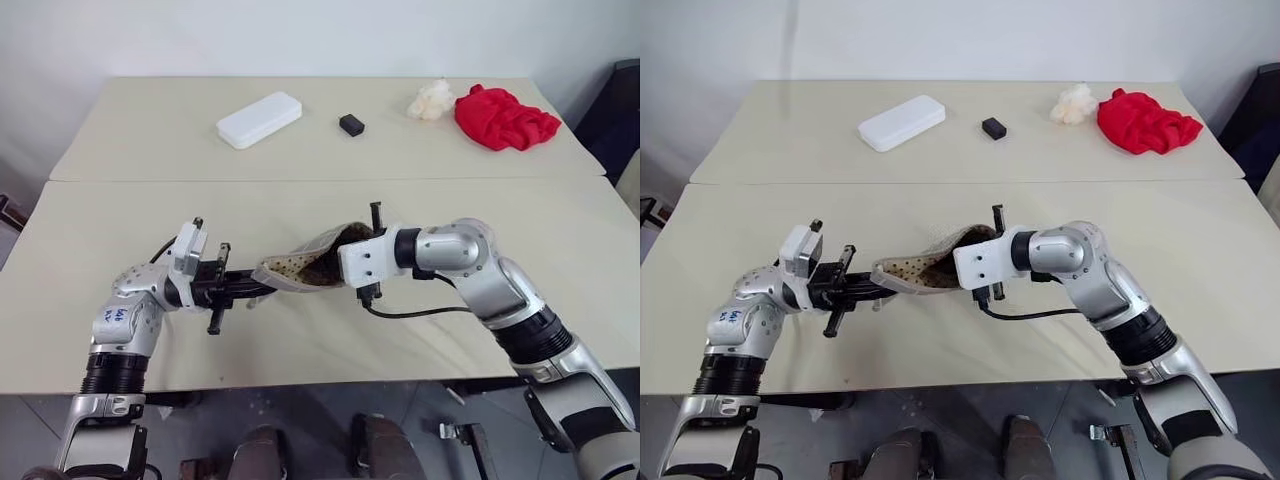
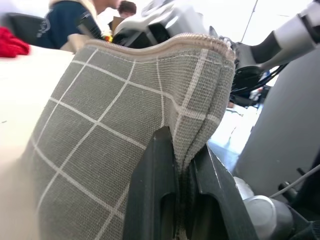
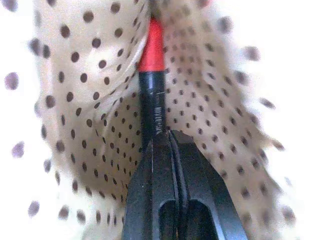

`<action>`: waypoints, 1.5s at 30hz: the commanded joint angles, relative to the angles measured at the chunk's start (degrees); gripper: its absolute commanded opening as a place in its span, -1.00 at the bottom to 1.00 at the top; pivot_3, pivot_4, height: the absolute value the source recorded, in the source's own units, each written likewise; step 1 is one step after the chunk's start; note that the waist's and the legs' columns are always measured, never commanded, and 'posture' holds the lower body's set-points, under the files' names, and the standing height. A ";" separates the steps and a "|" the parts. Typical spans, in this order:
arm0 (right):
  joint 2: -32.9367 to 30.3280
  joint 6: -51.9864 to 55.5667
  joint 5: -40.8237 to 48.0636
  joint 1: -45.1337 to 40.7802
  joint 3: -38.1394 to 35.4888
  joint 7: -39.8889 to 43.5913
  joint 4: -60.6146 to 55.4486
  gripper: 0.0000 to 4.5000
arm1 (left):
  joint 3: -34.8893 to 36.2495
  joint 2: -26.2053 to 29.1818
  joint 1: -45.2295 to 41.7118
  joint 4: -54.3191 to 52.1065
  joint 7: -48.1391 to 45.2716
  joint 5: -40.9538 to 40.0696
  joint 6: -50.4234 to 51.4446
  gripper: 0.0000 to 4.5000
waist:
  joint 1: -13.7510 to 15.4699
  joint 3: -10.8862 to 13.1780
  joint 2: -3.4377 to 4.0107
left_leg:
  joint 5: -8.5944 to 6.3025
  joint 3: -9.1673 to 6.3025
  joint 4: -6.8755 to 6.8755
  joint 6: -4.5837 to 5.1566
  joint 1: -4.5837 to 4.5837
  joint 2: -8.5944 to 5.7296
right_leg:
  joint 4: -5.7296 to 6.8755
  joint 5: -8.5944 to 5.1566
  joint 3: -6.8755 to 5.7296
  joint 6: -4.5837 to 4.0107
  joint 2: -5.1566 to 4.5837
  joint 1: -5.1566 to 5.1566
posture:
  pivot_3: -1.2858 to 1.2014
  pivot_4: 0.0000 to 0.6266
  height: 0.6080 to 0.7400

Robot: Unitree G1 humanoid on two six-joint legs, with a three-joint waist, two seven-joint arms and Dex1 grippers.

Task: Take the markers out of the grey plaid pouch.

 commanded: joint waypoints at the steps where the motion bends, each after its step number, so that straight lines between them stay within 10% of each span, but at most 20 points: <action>1: -0.21 1.88 4.64 1.04 -3.69 0.46 -3.79 -0.98 | 1.17 1.02 0.59 -0.10 0.20 -0.06 -1.03 -1.00 | 0.12 0.00 0.00 | 0.00 0.00 0.01 0.00 0.00 0.00 | 0.00 0.00 0.00 0.00 -0.01 0.00 | 0.03 -0.52 1.00; 10: 2.63 14.18 8.49 3.60 -3.19 0.51 -10.02 -0.98 | 0.04 1.08 0.57 -0.83 -0.16 -0.90 0.51 -1.00 | 0.08 0.00 0.00 | 0.00 0.00 0.02 0.00 0.00 0.00 | 0.02 0.00 0.00 0.00 -0.01 0.00 | 0.03 -0.52 1.00; 21: -3.43 18.95 8.55 1.57 -2.84 5.48 -14.31 0.41 | -4.28 -1.73 -2.01 -6.09 -3.54 -3.92 6.26 -1.00 | 0.33 0.00 0.00 | -0.01 -0.01 0.04 0.01 -0.02 -0.02 | 0.02 0.00 0.00 0.00 -0.02 0.01 | 0.03 -0.52 1.00; 35: -20.33 39.63 16.34 -4.19 -1.50 20.30 -20.66 0.41 | -5.96 -6.64 -2.55 -2.12 -3.56 -2.44 3.63 -1.00 | 0.34 0.03 0.05 | -0.02 -0.01 0.05 0.03 -0.01 -0.02 | -0.01 0.00 0.04 0.00 -0.02 0.00 | 0.03 -0.52 1.00; 45: -13.90 47.42 11.92 -6.06 8.47 14.14 -19.95 0.41 | -6.17 -7.81 -3.24 14.41 -2.86 9.50 -24.65 -1.00 | 0.36 0.01 0.02 | -0.02 -0.01 0.10 0.03 -0.01 -0.02 | 0.04 0.00 0.02 0.00 -0.04 0.00 | 0.03 -0.52 1.00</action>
